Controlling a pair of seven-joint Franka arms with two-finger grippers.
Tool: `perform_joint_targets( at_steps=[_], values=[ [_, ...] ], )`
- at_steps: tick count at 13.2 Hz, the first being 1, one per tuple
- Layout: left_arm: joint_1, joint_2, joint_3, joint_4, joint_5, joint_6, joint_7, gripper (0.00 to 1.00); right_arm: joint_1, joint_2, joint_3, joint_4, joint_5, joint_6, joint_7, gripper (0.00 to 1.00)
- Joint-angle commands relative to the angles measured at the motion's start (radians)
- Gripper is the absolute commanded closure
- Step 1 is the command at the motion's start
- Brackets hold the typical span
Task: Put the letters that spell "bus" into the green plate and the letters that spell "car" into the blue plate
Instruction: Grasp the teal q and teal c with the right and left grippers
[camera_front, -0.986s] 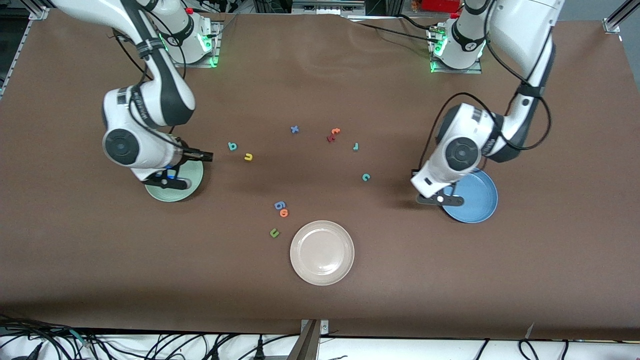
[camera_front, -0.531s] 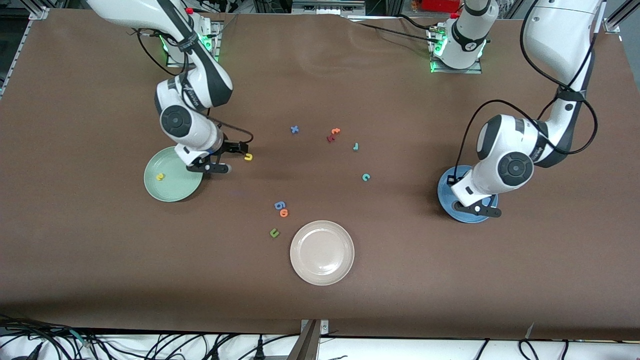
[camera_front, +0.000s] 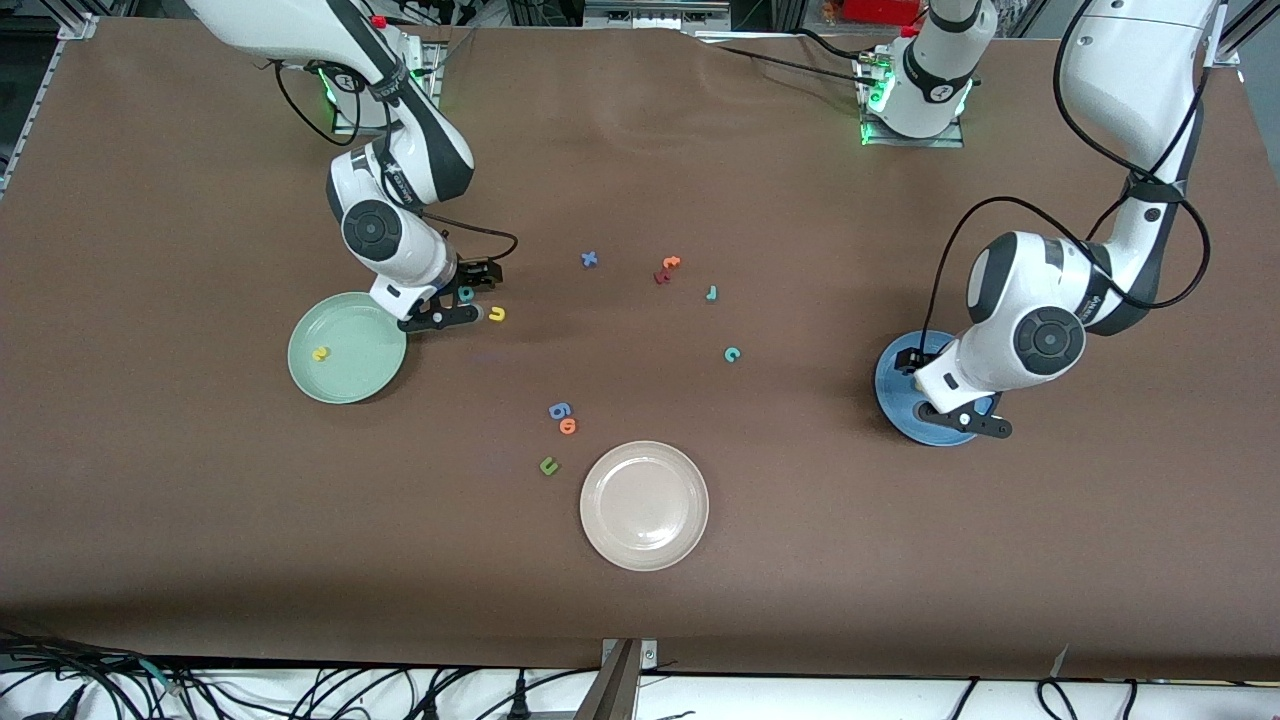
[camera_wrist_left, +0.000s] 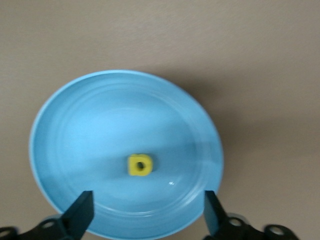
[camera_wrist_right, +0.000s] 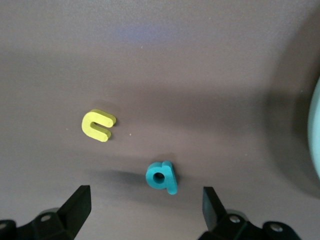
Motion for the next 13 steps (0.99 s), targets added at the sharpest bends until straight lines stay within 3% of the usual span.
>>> perform_joint_targets(
  at_steps=[1,4,7,10,13],
  values=[
    [-0.019,-0.007,-0.085,0.007,0.016,-0.004,-0.188,0.0,-0.005,-0.006,0.002,-0.029,-0.031,0.039,-0.018,0.06],
    [-0.024,0.005,-0.216,0.003,0.01,0.057,-0.417,0.0,-0.005,0.02,0.0,-0.056,-0.037,0.123,-0.018,0.06],
    [-0.099,0.026,-0.242,-0.006,0.013,0.122,-0.581,0.0,-0.006,0.032,-0.004,-0.083,-0.037,0.179,-0.019,0.06],
    [-0.172,0.082,-0.235,0.003,0.027,0.228,-0.793,0.0,-0.006,0.031,-0.008,-0.083,-0.037,0.18,-0.019,0.47],
    [-0.188,0.097,-0.235,0.004,0.027,0.278,-0.894,0.0,-0.006,0.031,-0.014,-0.083,-0.037,0.18,-0.021,0.59]
  ],
)
